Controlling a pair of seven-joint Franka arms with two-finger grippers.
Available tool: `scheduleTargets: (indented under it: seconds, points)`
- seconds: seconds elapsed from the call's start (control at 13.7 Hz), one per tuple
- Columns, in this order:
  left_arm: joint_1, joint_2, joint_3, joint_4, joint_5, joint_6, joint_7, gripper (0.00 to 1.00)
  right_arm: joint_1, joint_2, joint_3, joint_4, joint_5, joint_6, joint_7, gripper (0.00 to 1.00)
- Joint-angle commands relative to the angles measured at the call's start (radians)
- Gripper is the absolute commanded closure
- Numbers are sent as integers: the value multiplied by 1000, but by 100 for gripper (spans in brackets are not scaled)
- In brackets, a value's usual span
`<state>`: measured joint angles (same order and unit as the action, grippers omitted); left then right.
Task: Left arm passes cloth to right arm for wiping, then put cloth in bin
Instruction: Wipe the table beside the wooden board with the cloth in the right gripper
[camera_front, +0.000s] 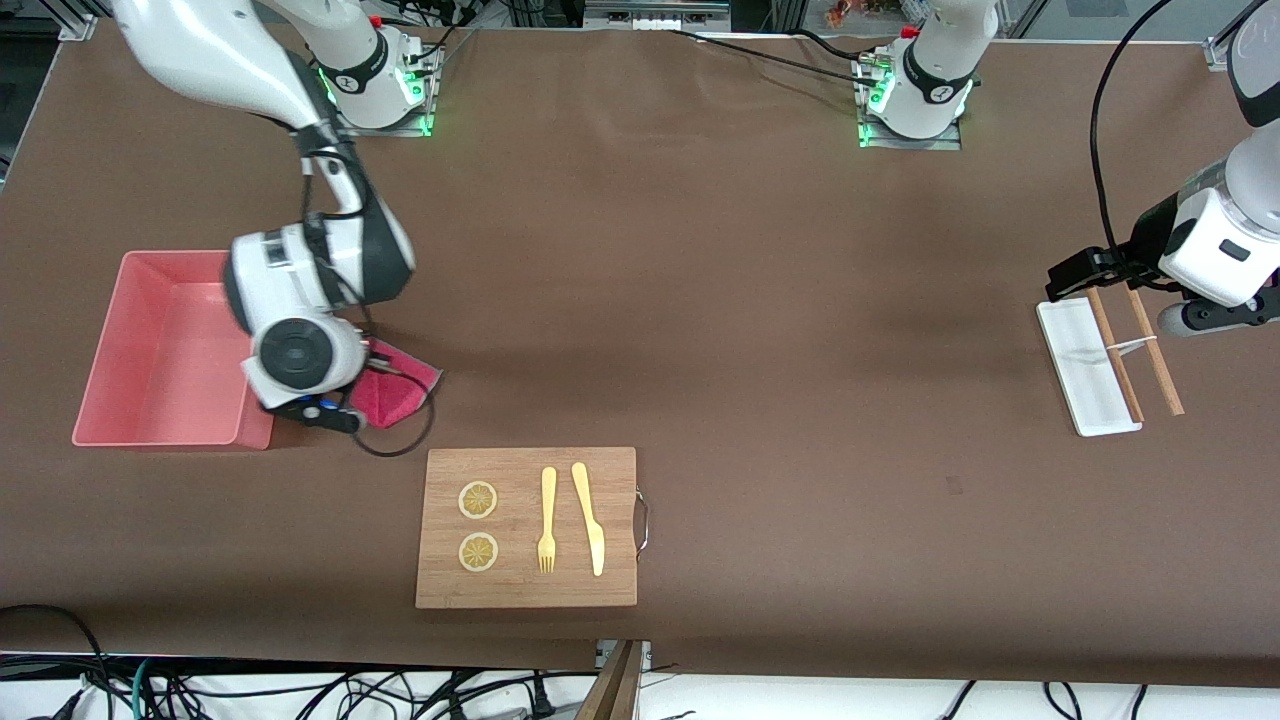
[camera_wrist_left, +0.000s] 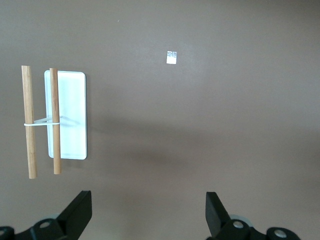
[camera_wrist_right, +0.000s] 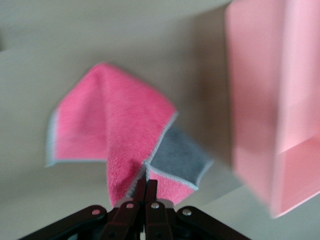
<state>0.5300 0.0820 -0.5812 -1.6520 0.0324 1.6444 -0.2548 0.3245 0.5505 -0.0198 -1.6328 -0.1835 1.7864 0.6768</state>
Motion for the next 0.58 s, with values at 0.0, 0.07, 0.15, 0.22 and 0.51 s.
scheduleTargets:
  seconds: [0.0,0.07,0.15,0.22,0.51]
  points:
    - [-1,-12,-8,-6,-16,12,22,0,70,28,-8,22,50,30,140,100]
    - [-2,-10,-9,0,-16,12,22,0,89,34,-6,22,68,53,189,100]
    - [-5,-7,-9,4,-16,14,22,0,116,34,-8,22,106,79,237,100]
    - [-21,2,-8,5,-12,35,23,0,143,35,-6,22,146,102,281,100]
    - [-45,13,-8,9,11,54,23,0,246,54,-6,73,320,197,479,100]
